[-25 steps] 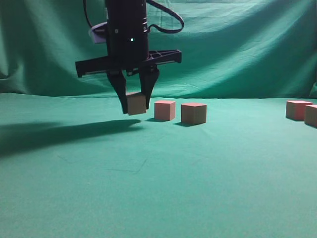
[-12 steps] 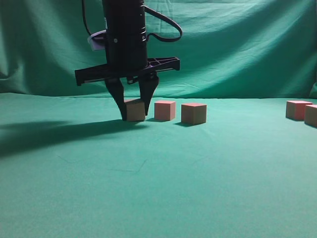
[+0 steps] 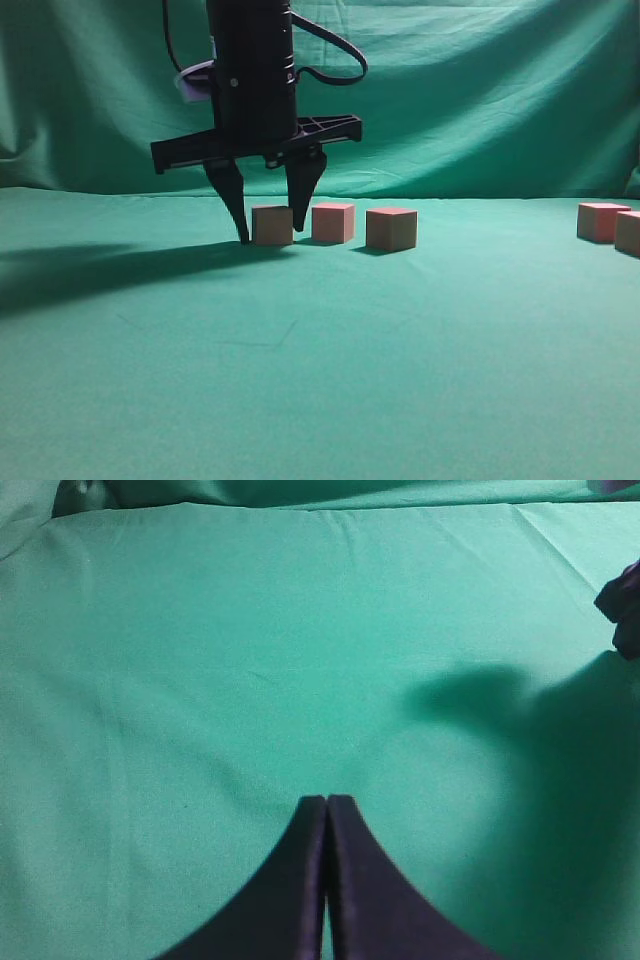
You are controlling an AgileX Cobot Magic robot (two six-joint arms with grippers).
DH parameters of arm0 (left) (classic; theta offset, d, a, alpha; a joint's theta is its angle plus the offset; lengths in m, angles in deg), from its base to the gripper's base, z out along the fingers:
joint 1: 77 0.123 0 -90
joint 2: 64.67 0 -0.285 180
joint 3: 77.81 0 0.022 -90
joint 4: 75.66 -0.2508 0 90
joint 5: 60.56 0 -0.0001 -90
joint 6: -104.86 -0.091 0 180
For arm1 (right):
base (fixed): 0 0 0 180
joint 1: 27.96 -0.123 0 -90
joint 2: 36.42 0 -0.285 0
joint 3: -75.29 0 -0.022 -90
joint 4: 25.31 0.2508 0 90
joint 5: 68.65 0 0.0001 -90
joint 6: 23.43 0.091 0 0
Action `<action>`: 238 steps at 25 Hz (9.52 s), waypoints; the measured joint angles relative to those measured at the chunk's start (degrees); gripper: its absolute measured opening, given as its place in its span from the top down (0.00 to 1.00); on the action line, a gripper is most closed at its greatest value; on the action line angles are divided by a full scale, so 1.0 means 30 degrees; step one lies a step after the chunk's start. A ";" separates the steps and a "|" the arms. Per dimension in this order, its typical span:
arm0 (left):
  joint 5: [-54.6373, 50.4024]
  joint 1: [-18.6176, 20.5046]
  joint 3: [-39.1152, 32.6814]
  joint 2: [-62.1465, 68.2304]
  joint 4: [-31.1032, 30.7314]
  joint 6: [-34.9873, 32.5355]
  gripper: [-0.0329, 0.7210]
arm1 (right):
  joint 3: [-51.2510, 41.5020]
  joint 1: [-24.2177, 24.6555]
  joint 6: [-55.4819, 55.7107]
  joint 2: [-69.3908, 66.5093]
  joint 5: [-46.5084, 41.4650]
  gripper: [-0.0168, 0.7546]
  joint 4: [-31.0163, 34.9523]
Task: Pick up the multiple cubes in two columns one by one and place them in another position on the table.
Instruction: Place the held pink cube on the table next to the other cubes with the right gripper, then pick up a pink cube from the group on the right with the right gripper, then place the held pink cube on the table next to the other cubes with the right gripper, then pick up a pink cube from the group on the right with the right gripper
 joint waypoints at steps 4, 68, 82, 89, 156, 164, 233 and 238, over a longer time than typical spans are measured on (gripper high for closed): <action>0.0000 0.0000 0.0000 0.0000 0.0000 0.0000 0.96 | 0.0575 0.0000 -0.0242 0.0000 0.0000 0.52 0.0000; 0.0000 0.0000 0.0000 0.0000 0.0000 0.0000 0.96 | -2.4159 1.2402 -0.3308 2.2321 0.1293 0.52 0.0826; 0.0000 0.0000 0.0000 0.0000 0.0000 0.0000 0.96 | -2.4159 1.2402 -0.3701 1.7534 0.3333 0.18 0.0987; 0.0000 0.0000 0.0000 0.0000 0.0000 0.0000 0.96 | -2.4159 1.3737 -0.4314 1.6962 0.4829 0.20 0.1192; 0.0000 0.0000 0.0000 0.0000 0.0000 0.0000 0.96 | -1.1740 0.0497 -0.4938 0.9905 0.5548 0.61 0.7693; 0.0000 0.0000 0.0000 0.0000 0.0000 0.0000 0.96 | -0.9026 0.0001 -0.2258 0.6200 0.5748 0.61 0.6408; 0.0000 0.0000 0.0000 0.0000 0.0000 0.0000 0.96 | -1.5649 0.3751 -0.1859 2.0652 -0.1938 0.24 -0.3673; 0.0000 0.0000 0.0000 0.0000 0.0000 0.0000 0.96 | -2.0052 0.7050 -0.1977 2.1583 -0.0977 0.24 -0.0420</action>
